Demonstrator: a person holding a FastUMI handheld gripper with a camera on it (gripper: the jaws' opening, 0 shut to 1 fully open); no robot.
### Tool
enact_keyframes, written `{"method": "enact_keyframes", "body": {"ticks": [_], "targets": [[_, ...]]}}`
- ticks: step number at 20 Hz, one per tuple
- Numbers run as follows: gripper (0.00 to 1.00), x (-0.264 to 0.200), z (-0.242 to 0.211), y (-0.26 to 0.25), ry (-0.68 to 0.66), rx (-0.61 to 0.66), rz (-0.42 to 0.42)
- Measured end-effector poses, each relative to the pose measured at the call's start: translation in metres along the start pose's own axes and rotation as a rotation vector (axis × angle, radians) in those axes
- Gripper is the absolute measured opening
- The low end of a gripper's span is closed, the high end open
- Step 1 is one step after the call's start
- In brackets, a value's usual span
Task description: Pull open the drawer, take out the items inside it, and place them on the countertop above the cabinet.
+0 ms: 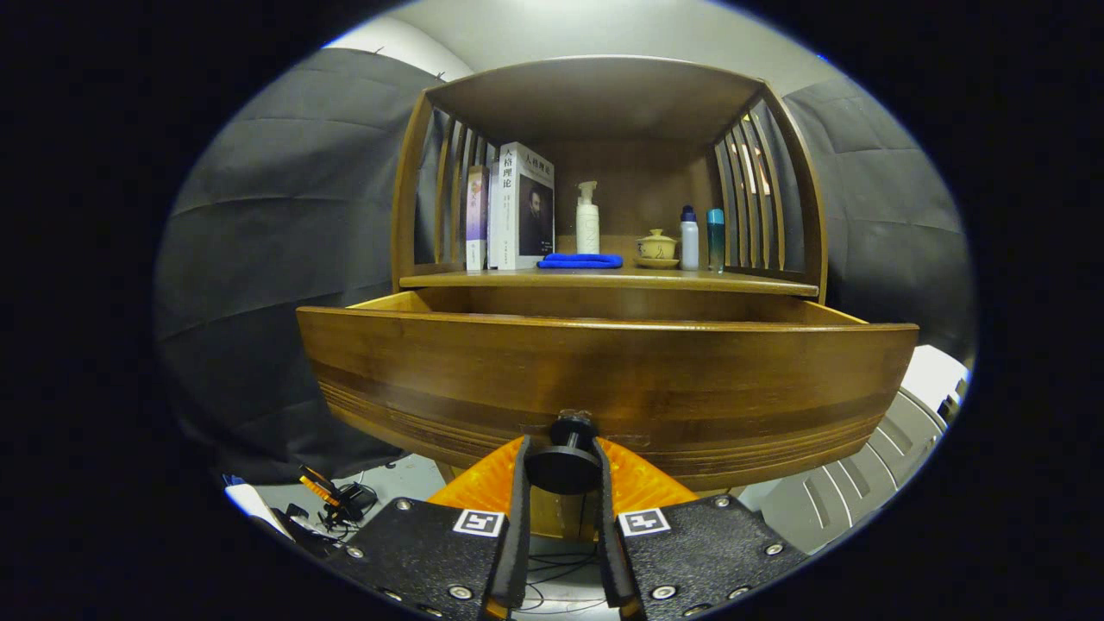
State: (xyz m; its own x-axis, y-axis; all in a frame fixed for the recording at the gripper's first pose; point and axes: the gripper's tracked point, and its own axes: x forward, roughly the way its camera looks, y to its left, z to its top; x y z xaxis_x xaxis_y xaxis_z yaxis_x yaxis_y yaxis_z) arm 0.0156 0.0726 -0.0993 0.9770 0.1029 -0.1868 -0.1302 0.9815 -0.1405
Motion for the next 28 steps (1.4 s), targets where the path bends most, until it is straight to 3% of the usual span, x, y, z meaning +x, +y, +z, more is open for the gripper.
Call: {"method": "enact_keyframes", "body": {"ticks": [13, 19, 22, 26, 28], "targets": [[0.34, -0.026, -0.01, 0.018, -0.005, 0.023, 0.016], [0.62, -0.033, 0.028, 0.015, -0.122, 0.029, 0.018], [0.8, -0.037, 0.042, 0.018, -0.119, 0.096, 0.052], [0.9, -0.043, 0.069, 0.011, -0.189, 0.08, 0.045], [0.9, -0.045, 0.083, 0.011, -0.197, 0.088, 0.047]]}}
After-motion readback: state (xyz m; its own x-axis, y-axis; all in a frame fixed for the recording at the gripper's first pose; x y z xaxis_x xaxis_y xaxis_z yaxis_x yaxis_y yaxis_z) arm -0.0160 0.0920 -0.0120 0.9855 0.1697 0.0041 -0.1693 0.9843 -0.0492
